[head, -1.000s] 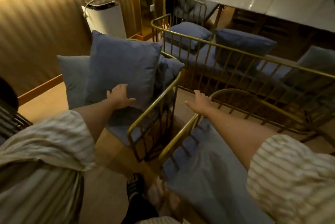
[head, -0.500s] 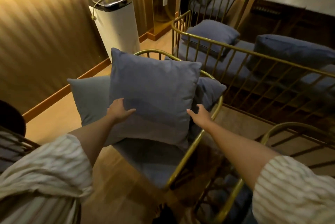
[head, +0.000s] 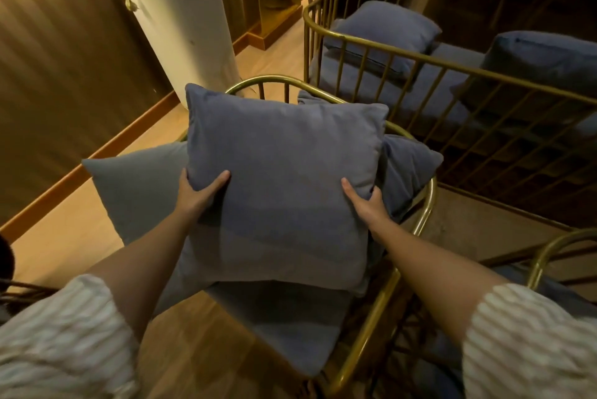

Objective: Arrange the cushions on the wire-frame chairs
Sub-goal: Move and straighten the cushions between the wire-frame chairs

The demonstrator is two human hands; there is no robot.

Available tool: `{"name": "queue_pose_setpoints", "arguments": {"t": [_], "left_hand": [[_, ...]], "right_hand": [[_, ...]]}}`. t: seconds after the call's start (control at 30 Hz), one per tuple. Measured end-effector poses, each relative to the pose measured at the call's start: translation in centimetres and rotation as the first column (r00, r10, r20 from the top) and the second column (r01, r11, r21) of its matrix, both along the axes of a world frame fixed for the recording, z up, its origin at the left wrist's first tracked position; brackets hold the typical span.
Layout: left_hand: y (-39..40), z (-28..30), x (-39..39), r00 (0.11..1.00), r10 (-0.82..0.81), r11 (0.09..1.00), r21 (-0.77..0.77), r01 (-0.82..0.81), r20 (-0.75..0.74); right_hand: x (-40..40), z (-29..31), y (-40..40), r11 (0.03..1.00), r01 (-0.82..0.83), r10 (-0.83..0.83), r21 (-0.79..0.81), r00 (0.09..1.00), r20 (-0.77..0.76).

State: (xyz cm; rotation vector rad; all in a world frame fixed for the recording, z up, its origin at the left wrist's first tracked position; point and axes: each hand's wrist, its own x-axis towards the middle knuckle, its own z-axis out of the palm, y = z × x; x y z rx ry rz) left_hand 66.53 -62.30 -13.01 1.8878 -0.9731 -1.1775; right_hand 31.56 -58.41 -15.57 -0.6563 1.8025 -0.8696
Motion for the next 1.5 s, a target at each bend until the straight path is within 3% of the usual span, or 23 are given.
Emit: {"name": "queue_pose_setpoints", "arguments": {"t": [0.1, 0.23, 0.37, 0.5, 0.63, 0.83, 1.2, 1.4, 1.5], "left_hand": [[-0.1, 0.2, 0.0, 0.984, 0.138, 0.987, 0.1, -0.127, -0.112], [1.0, 2.2, 0.5, 0.978, 0.148, 0.965, 0.238, -0.111, -0.146], [2.9, 5.1, 0.1, 0.983, 0.135, 0.974, 0.198, -0.108, -0.127], [3.8, 8.8, -1.0, 0.964, 0.176, 0.981, 0.112, -0.156, -0.2], [4.2, 13.9, -3.0, 0.962, 0.018, 0.997, -0.067, -0.037, -0.272], [7.5, 21.3, -8.7, 0.975, -0.181, 0.97, -0.189, 0.155, -0.132], [22.9, 24.5, -28.2, 0.9, -0.432, 0.886, -0.213, 0.412, -0.055], [32.9, 25.3, -39.6, 0.762, -0.626, 0.779, -0.184, 0.599, -0.169], [36.0, 25.0, -44.0, 0.739, -0.653, 0.757, -0.18, 0.628, -0.166]], "right_hand": [[0.1, 0.0, -0.4, 0.999, 0.031, -0.03, -0.028, 0.999, 0.022], [0.5, 1.0, 1.2, 0.991, 0.067, -0.061, -0.114, 0.997, 0.05], [-0.1, 2.8, 3.6, 0.972, 0.11, -0.094, -0.207, 0.992, 0.089], [-1.4, 5.2, 6.0, 0.955, 0.179, -0.143, -0.238, 0.977, 0.16], [-3.0, 8.3, 8.9, 0.916, 0.275, -0.206, -0.293, 0.947, 0.247], [-9.3, 14.1, 14.3, 0.832, 0.396, -0.264, -0.389, 0.899, 0.35], [-26.4, 21.1, 37.2, 0.719, 0.526, -0.445, -0.454, 0.85, 0.281], [-34.2, 23.9, 50.6, 0.636, 0.616, -0.566, -0.465, 0.782, 0.262], [-37.6, 24.2, 55.6, 0.611, 0.638, -0.607, -0.468, 0.757, 0.24]]}}
